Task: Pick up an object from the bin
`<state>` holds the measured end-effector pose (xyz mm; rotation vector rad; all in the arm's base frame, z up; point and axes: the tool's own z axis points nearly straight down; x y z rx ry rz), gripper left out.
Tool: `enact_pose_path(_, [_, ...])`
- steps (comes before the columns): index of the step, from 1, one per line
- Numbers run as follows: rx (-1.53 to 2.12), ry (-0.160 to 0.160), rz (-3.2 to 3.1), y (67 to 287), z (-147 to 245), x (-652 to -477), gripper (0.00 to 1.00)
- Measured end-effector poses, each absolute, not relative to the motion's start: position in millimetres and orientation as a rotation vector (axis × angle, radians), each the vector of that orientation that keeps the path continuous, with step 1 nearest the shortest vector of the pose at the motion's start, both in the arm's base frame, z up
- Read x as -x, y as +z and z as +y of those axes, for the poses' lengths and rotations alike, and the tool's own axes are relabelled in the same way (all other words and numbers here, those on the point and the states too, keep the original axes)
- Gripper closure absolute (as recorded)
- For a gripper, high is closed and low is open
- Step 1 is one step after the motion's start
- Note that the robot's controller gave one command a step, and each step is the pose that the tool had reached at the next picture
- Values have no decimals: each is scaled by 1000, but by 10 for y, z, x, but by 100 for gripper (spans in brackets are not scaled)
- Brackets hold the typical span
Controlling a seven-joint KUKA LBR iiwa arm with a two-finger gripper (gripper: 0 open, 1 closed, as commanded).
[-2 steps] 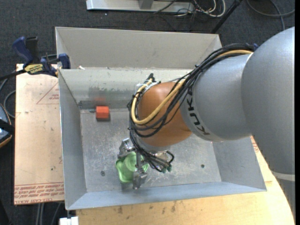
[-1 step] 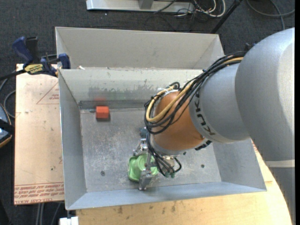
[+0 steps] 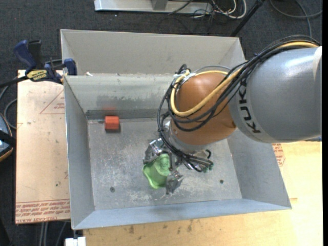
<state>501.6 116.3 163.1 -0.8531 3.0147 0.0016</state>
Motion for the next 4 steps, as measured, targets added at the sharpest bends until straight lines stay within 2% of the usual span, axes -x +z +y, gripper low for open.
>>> enact_pose_path(1, [670,1,3047,862,879,-4878,100])
enact_pose_path(2, [1558,0,2720,1676,948,-5015,100])
enact_pose_path(3, [1553,4,2732,1530,975,-4982,100])
enact_pose_path(4, [1512,-3,2742,2302,967,-4974,100])
